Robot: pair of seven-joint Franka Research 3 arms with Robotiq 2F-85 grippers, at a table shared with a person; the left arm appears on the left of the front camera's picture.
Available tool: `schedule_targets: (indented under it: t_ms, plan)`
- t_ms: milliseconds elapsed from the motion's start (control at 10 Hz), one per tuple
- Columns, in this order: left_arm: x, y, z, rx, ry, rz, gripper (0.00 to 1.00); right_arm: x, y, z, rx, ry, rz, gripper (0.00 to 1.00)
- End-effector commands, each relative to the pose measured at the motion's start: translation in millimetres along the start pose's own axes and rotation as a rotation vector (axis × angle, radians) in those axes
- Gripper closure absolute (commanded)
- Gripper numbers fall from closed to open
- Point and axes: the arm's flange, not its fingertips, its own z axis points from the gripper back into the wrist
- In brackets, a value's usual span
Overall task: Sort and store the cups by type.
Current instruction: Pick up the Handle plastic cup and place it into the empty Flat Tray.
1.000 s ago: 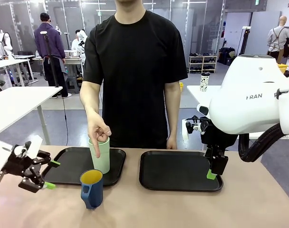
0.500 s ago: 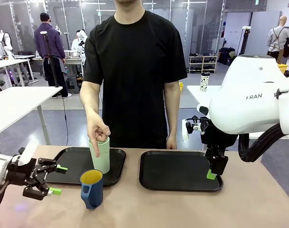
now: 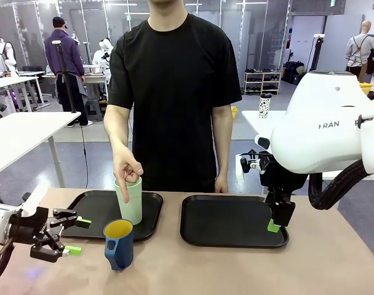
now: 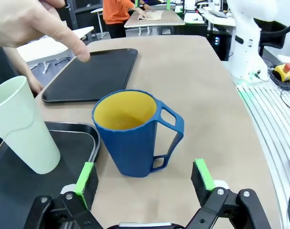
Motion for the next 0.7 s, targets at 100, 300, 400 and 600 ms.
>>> schedule_targets:
  t_ms: [100,300,400,600]
  plan:
    - [-38.4,-0.2,-14.1,0.027,-0.008,-0.031,0.00,-0.3,0.1,1.3,-0.003,0.000,0.000,0.00]
    - [-1.8,1.3,-3.2,-0.008,-0.003,0.007,0.00,-0.3,0.1,1.3,-0.003,0.000,0.000,0.00]
    - [-1.8,1.3,-3.2,-0.008,-0.003,0.007,0.00,-0.3,0.1,1.3,-0.003,0.000,0.000,0.00]
    - [-1.4,3.4,-3.8,-0.006,-0.002,0.011,0.00,-0.3,0.1,1.3,-0.003,0.000,0.000,0.00]
